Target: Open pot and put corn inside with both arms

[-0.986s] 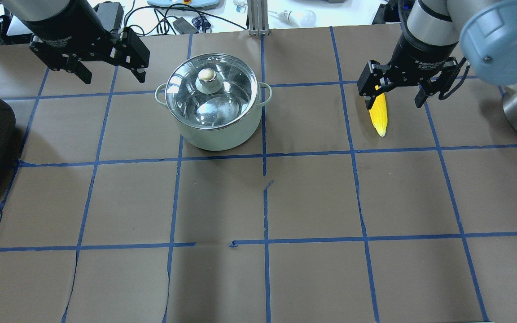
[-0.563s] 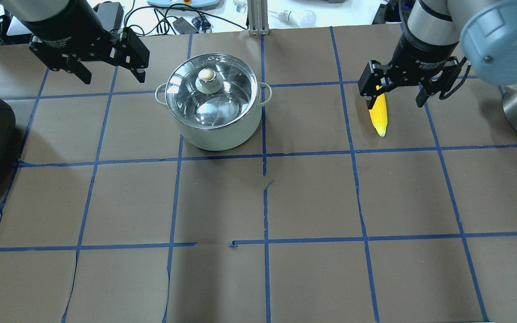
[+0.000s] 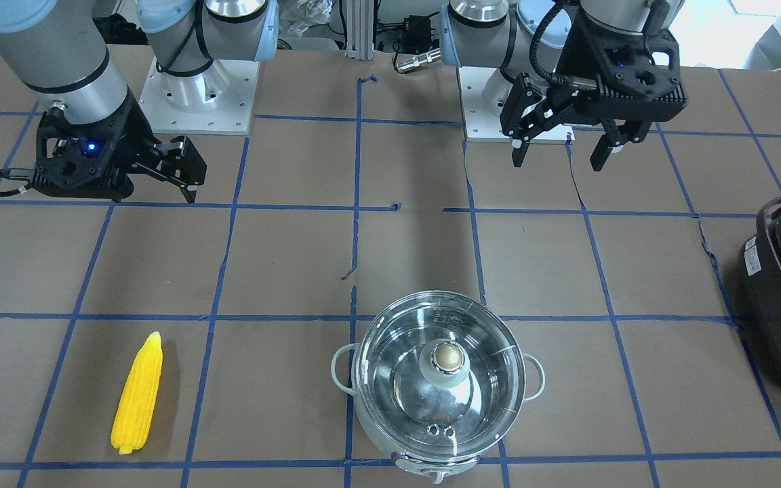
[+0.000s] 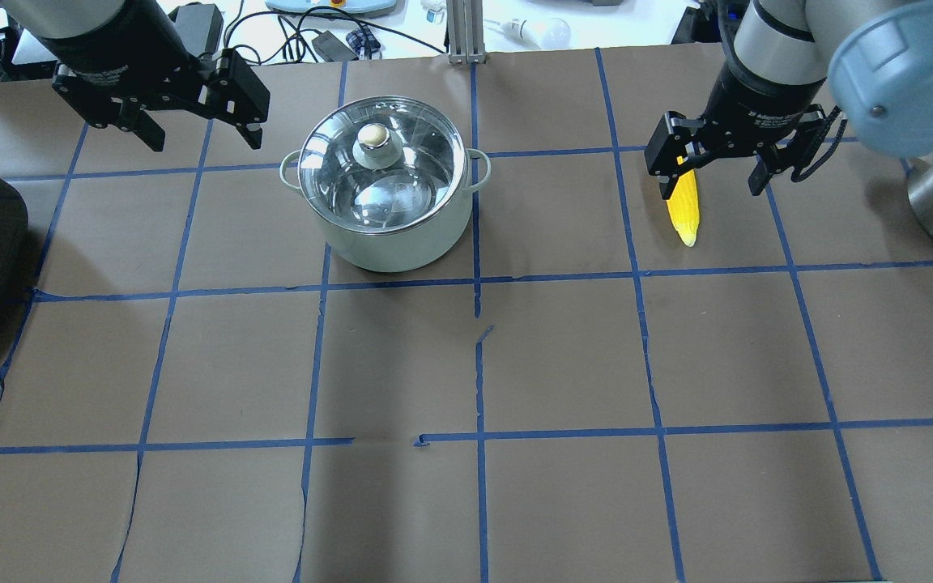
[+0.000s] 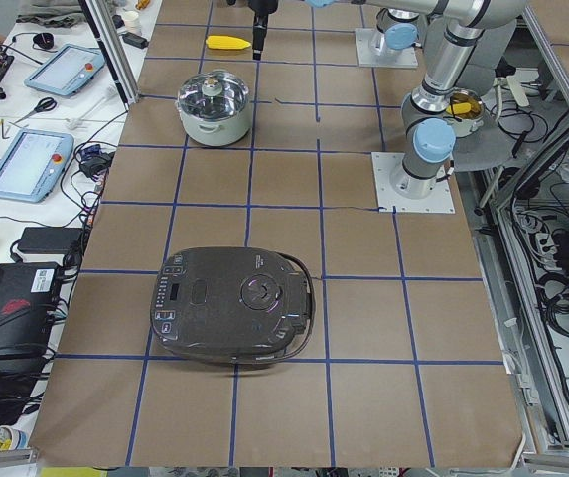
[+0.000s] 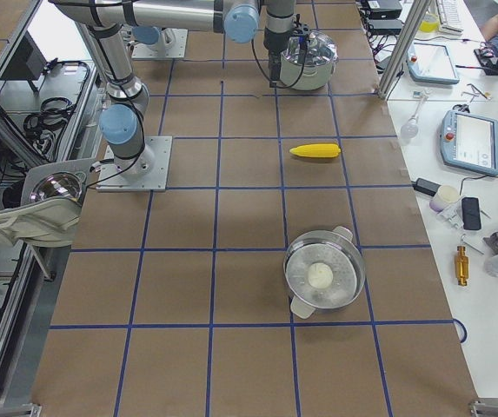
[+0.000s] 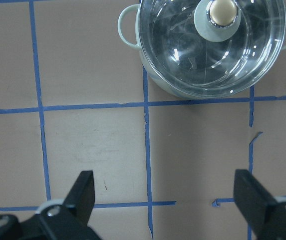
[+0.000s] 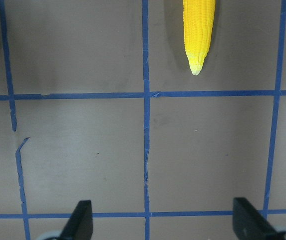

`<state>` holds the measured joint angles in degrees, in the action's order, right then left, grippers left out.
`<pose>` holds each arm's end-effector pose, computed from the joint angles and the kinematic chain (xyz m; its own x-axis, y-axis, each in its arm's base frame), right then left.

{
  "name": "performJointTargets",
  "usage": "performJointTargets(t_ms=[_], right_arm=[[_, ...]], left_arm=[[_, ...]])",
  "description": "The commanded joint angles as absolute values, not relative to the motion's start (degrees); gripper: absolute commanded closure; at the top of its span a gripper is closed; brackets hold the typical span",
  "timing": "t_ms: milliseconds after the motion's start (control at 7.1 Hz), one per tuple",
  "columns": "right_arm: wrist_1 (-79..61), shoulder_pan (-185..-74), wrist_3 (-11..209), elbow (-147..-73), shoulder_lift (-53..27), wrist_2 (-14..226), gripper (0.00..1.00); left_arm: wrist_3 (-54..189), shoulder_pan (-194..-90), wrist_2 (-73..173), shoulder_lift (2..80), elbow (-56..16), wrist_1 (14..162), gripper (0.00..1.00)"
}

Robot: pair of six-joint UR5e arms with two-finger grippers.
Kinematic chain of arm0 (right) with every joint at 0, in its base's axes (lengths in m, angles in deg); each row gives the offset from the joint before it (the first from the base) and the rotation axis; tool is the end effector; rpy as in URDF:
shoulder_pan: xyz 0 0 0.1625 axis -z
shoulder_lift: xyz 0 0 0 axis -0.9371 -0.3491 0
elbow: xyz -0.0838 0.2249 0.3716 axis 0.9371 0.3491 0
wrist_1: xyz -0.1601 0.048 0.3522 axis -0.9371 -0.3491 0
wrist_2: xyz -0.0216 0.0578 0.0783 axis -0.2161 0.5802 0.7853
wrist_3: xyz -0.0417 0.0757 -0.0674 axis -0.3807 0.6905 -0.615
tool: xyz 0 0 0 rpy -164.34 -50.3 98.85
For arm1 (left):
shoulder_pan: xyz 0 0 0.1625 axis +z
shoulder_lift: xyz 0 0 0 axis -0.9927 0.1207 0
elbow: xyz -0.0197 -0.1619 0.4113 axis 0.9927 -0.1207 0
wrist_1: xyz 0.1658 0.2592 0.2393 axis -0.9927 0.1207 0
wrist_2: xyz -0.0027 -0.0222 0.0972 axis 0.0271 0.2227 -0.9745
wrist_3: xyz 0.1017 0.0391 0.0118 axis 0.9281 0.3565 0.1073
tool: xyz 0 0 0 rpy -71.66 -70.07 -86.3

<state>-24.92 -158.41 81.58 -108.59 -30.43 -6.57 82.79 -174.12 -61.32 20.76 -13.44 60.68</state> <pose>0.1237 -0.4835 0.4659 -1.0000 0.0028 -0.0018 0.0027 0.9997 0.0261 -0.1421 -0.4688 0.5525 -0.9997 0.0247 0.0012 0.0243 0.9898 -0.1406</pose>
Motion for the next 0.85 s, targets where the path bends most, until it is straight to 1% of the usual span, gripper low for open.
performJointTargets(t_ms=[0,423,704], right_arm=[[-24.47,-158.43,81.44,-108.54,-30.48,-6.99,0.0],[-24.91,-158.08,81.53,-108.63,-29.7,-7.34,0.0],[-25.78,-157.03,81.61,-108.72,-28.13,-7.17,0.0]], left_arm=[[82.79,-174.12,-61.26,20.67,-13.53,60.68,0.0],[82.79,-174.12,-61.79,20.49,-13.79,61.47,0.0],[82.09,-173.59,-62.05,22.5,-12.83,61.21,0.0]])
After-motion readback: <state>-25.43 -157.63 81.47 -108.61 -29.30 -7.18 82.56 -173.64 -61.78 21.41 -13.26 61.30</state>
